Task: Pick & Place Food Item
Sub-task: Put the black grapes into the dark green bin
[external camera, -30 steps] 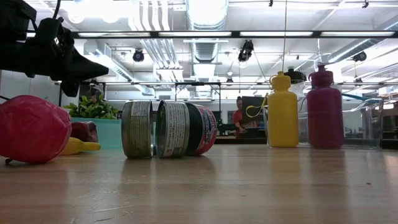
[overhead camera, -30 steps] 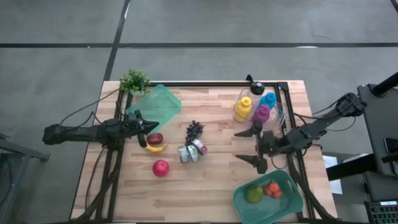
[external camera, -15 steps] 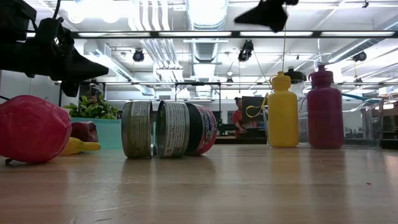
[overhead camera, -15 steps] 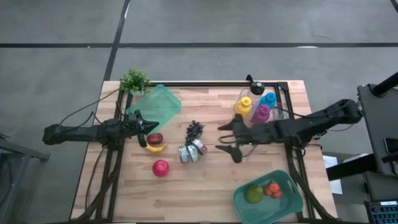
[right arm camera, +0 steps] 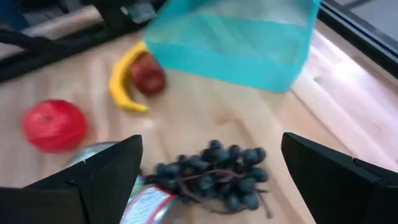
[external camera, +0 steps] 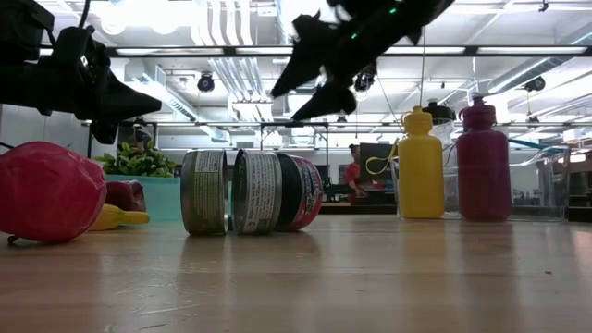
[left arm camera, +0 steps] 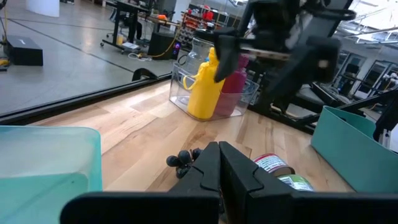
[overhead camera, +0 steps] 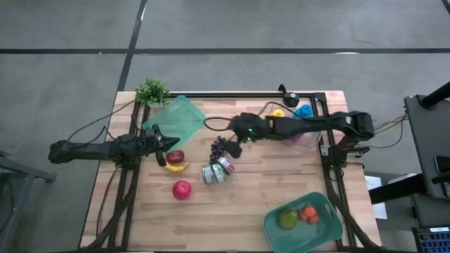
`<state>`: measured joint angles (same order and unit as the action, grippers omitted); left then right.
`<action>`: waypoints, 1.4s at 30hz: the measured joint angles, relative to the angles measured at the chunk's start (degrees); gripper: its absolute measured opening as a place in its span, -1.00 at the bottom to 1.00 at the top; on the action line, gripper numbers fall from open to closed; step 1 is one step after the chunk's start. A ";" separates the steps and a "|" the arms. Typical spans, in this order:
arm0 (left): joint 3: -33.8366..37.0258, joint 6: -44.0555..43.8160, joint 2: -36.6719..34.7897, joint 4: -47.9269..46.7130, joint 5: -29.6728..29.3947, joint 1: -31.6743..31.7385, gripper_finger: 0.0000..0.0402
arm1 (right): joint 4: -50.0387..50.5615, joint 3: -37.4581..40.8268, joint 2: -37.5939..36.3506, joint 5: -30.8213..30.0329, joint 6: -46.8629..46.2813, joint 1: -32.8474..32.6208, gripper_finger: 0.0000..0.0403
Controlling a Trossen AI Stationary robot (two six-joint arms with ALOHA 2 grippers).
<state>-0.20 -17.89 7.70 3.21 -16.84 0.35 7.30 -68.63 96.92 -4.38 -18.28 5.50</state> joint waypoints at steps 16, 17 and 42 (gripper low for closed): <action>0.01 0.00 0.00 -0.01 0.00 -0.01 -0.99 | 8.84 -8.74 15.70 -0.02 -1.27 3.64 0.89; -0.01 0.00 0.07 0.01 -0.02 -0.01 -0.99 | 8.72 -8.77 16.21 -0.02 -1.27 3.81 0.89; -0.01 0.00 0.39 -0.01 -0.02 -0.01 -0.99 | 7.24 -8.66 22.43 2.49 -1.73 6.34 0.88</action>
<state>-0.20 -17.89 8.10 3.20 -16.86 0.34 14.54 -77.30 119.35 -1.90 -20.01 11.84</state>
